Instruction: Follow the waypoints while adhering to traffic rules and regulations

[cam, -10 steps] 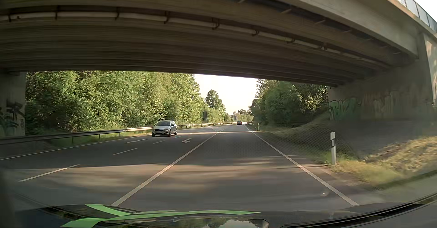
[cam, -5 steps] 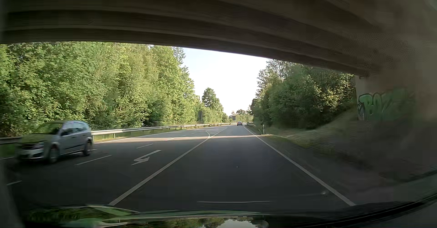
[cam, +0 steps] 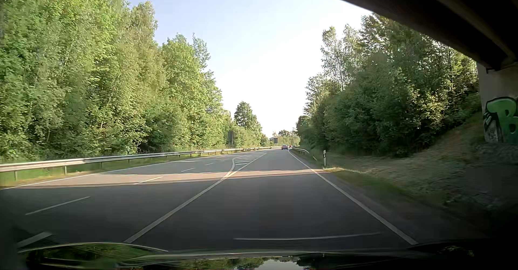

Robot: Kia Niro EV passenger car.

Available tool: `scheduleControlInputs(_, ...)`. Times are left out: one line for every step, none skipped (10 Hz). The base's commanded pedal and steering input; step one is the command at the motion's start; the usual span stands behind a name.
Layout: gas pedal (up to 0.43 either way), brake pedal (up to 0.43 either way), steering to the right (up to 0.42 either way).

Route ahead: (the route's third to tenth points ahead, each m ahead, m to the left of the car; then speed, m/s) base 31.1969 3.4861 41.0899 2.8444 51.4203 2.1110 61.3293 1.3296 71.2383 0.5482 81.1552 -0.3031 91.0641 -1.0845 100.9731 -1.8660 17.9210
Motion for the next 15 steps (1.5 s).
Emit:
scheduleControlInputs(0.209,0.000,0.000)
scheduleControlInputs(0.248,0.000,0.000)
scheduleControlInputs(0.268,0.000,0.000)
scheduleControlInputs(0.280,0.000,0.000)
scheduleControlInputs(0.299,0.000,0.000)
scheduleControlInputs(0.319,0.000,0.000)
scheduleControlInputs(0.350,0.000,0.000)
scheduleControlInputs(0.370,0.000,0.000)
scheduleControlInputs(0.398,0.000,0.000)
scheduleControlInputs(0.421,0.000,0.000)
scheduleControlInputs(0.429,0.000,0.000)
scheduleControlInputs(0.441,0.000,-0.001)
scheduleControlInputs(0.449,0.000,0.000)
scheduleControlInputs(0.449,0.000,-0.001)
scheduleControlInputs(0.461,0.000,-0.001)
